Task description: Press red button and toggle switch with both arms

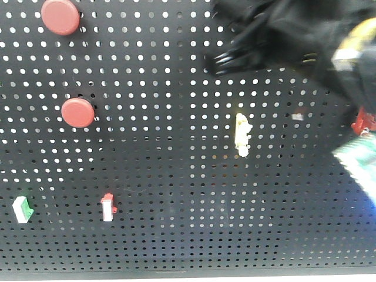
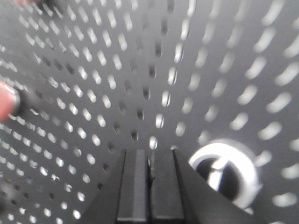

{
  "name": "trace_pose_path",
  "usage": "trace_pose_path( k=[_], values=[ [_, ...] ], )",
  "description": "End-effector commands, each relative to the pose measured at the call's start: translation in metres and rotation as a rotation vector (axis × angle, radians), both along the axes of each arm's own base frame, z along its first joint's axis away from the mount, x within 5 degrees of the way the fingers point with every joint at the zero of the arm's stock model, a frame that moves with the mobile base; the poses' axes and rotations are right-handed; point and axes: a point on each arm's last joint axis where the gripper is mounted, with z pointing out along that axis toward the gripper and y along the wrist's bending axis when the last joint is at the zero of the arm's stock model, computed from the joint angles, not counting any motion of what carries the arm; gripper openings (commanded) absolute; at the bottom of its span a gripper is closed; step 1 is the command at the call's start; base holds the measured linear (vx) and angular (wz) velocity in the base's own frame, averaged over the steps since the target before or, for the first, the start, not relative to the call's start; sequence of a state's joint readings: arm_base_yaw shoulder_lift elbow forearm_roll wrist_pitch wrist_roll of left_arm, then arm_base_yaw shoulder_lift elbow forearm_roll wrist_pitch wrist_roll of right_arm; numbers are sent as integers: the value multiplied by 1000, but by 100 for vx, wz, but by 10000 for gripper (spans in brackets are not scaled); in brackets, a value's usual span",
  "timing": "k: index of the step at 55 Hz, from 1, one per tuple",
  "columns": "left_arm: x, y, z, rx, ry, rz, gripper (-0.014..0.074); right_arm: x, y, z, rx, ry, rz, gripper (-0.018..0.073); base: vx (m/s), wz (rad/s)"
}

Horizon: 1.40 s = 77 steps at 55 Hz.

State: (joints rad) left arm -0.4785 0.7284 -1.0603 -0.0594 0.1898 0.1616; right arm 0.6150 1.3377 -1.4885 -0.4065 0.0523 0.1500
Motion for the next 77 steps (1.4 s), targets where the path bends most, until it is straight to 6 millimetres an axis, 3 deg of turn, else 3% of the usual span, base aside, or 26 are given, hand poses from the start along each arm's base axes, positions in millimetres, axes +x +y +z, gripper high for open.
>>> trace_pose_path(
  k=[1,20,36,42,50,60,77],
  values=[
    [-5,3,16,-72,-96,0,1,-12,-8,23,56,-80,12,2,0,0],
    [-6,4,17,-78,-110,1,1,-16,-29,22,14,12,-87,2,0,0],
    [-6,4,19,-93,-136,3,2,-17,-48,32,48,-42,-130,2,0,0],
    [-6,4,19,-91,-133,3,2,-30,-53,39,62,-52,-127,2,0,0],
    [-6,4,19,-88,-133,4,2,-66,-68,50,73,-93,-117,2,0,0],
    [-5,4,19,-88,-132,4,2,-94,-86,29,53,-86,-124,2,0,0],
    [-5,3,17,-80,-118,3,2,-92,-86,3,-8,-36,-134,2,0,0]
  ],
)
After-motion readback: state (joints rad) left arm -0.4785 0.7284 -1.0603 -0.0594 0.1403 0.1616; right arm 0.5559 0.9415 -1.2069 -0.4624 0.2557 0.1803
